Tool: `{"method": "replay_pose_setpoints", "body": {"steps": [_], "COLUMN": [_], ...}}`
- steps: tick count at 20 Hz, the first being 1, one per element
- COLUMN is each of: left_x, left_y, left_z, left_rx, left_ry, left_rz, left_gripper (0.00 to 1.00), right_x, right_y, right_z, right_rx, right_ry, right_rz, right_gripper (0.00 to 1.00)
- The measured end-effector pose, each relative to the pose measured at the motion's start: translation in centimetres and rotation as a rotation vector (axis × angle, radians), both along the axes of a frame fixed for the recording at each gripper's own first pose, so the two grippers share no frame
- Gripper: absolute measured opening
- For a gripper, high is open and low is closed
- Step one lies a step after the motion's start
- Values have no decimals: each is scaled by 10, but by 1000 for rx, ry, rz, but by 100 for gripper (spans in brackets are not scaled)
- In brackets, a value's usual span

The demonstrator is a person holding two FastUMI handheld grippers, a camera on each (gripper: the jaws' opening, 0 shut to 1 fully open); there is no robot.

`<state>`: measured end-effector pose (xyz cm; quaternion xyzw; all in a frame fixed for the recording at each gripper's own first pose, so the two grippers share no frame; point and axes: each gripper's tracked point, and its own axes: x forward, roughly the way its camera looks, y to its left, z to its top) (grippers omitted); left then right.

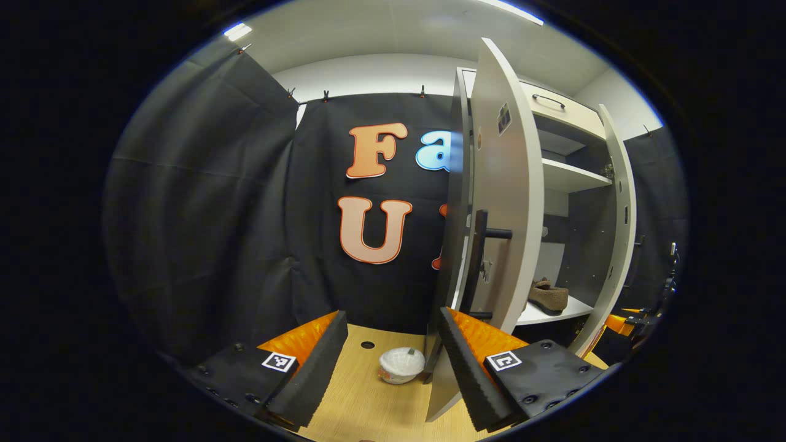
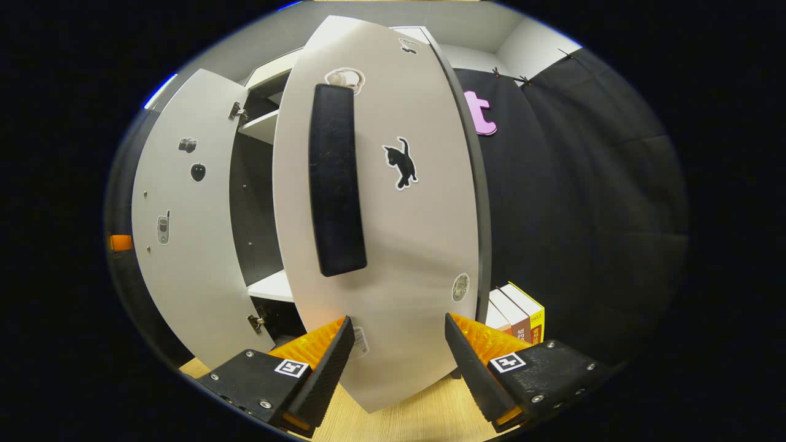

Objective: Grab one shoe with the right hand and put it into the shoe cabinet, grab the other shoe with the left hand and put it into the shoe cabinet; then close the right door with the right hand and the left door with the left hand.

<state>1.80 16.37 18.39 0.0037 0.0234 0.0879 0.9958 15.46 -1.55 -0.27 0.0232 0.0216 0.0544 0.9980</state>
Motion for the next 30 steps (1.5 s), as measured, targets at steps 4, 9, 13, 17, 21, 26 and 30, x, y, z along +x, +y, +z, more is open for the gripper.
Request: {"method": "replay_pose_setpoints", "body": {"steps": [4,9,13,17,21,26,30], "left_x": [9,28,38,44,43,44,54], "left_y": [6,1,-16,-25,-31,-65,-97], "left_z": [-25,-57,-75,-87,-90,-92,-97], "left_rx": [-1,-9,-18,-6,-34,-10,-43], "left_ry": [34,66,82,101,103,103,107], "left_rz": [-5,-38,-81,-96,-92,-156,-241], "left_gripper": [97,95,97,97,96,99,96], "right_x": [7,3,-7,-16,-26,-39,-53], "right_y": [8,5,-1,-7,-11,-21,-33], "right_z": [11,21,25,28,31,34,35], "right_rx": [-28,-46,-42,-35,-34,-28,-37], "right_ry": [-27,-48,-53,-57,-67,-79,-86], "right_rz": [6,12,18,22,28,21,6], "right_gripper": [92,92,92,92,92,92,92]}}
